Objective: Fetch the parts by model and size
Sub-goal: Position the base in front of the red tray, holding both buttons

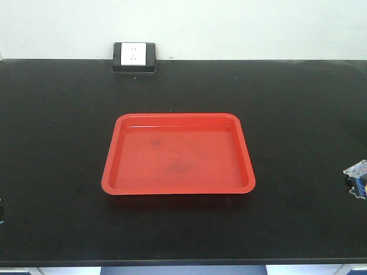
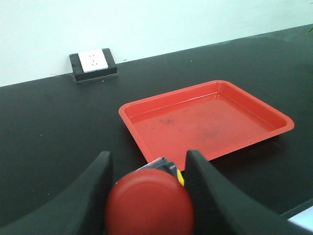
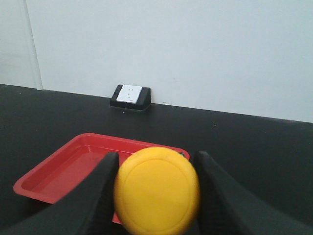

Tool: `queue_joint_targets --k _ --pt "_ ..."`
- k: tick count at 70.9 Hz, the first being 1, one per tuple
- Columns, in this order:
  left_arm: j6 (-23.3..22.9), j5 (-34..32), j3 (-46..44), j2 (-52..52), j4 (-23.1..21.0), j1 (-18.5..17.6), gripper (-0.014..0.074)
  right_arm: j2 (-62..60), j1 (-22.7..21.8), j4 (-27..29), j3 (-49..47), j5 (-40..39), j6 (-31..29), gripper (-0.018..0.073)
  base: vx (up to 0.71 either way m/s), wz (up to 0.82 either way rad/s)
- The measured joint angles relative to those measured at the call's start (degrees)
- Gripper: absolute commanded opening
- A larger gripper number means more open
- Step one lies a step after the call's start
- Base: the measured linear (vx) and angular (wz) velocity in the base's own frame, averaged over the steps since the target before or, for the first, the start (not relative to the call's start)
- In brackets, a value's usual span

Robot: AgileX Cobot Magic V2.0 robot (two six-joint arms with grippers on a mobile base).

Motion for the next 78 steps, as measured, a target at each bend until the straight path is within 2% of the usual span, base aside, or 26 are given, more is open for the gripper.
queue_joint_targets --k 78 --pt "0.0 0.0 0.0 0.0 0.0 0.0 -0.0007 0.0 0.0 0.0 0.0 0.0 0.0 -0.0006 0.03 -0.01"
